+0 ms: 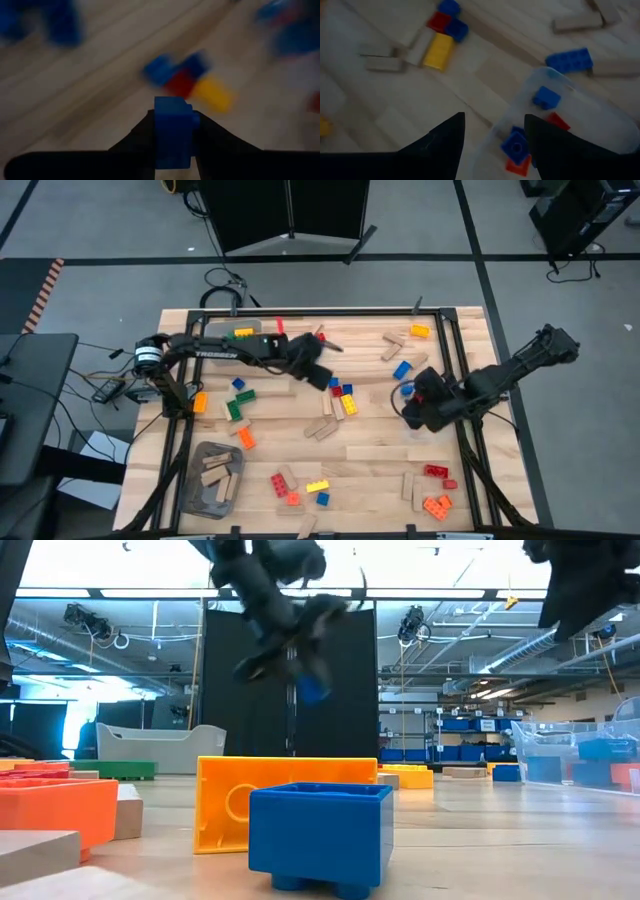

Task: Sort blocks by size
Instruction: Put the small blue game piece into the transparent bin

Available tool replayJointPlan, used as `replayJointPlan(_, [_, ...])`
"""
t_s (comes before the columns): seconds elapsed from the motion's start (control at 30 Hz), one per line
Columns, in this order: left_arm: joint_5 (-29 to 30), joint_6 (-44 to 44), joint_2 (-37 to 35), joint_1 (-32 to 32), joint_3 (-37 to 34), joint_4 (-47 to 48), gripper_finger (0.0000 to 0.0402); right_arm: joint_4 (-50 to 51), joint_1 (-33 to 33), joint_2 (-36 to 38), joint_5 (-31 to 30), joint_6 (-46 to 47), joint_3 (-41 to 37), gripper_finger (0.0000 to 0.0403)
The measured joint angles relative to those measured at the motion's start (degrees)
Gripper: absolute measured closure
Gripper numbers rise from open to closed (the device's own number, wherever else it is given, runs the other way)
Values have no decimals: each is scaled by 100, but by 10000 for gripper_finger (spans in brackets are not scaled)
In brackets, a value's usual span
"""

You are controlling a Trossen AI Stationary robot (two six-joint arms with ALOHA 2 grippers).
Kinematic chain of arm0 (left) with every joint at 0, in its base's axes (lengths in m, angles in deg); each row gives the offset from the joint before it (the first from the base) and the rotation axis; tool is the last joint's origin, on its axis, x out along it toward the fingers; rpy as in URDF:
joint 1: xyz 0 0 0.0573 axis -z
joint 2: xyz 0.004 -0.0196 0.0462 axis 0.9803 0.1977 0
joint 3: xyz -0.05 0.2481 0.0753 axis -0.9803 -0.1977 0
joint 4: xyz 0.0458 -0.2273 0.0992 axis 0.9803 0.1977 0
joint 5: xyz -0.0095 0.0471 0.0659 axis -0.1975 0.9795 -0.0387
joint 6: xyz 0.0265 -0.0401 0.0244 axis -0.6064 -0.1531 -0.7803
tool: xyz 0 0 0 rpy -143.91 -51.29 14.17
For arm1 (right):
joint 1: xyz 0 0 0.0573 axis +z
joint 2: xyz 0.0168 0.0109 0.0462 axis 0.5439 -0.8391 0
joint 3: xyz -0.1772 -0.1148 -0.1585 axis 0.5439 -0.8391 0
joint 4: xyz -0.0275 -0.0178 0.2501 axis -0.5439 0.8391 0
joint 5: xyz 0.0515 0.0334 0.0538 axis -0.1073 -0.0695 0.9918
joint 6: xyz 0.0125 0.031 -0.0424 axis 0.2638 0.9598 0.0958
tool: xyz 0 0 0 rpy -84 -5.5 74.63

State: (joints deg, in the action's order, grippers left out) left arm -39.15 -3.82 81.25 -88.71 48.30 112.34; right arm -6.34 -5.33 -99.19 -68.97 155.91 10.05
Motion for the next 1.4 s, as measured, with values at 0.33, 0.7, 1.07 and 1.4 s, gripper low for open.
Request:
replayJointPlan(0.33, [-2094, 300, 0, 0, 506, -2465, 307, -1648, 456, -240, -1310, -2018, 0, 183])
replayJointPlan(0.7, [-2907, 747, 0, 0, 508, -3424, 307, -3881, 127, -703, -2290, -5483, 0, 183])
replayJointPlan(1.07, [-3363, 668, 0, -39, 502, -3809, 307, -5643, -314, -698, -2662, -7556, 0, 168])
replayJointPlan(1.4, [-3629, 838, -4, -226, 502, -4010, 302, -6198, -682, -694, -1896, -8241, 4, 165])
